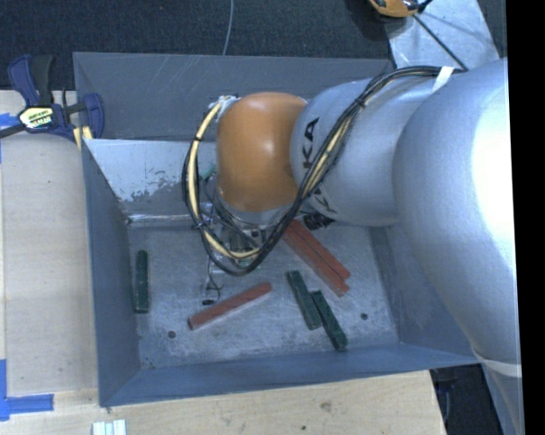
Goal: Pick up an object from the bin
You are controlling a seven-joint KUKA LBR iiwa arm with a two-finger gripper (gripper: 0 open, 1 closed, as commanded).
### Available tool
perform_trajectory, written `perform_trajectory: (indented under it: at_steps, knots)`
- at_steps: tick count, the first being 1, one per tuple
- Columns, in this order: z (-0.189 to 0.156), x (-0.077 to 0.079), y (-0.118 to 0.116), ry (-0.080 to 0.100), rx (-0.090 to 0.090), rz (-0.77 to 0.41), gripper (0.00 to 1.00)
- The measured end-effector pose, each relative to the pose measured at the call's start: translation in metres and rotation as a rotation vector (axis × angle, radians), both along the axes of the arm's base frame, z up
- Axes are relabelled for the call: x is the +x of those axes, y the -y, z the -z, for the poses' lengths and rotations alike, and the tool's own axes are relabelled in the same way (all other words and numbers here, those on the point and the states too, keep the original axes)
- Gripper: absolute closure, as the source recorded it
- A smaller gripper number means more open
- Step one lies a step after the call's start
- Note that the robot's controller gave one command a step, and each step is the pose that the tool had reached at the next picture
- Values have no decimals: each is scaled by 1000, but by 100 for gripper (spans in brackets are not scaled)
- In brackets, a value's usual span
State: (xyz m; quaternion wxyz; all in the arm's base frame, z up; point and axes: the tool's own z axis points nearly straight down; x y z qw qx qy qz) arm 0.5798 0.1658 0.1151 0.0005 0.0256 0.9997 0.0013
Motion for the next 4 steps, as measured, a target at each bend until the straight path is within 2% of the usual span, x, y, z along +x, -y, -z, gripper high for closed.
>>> perform_trajectory:
  at_steps: [1,2,3,4]
  knots:
    - [3,-1,15,4,-1,-2,0]
    - [25,-21,6,2,-6,-92,0]
    - [32,-39,20,1,3,-89,0]
    - [41,-71,11,1,-1,-247,100]
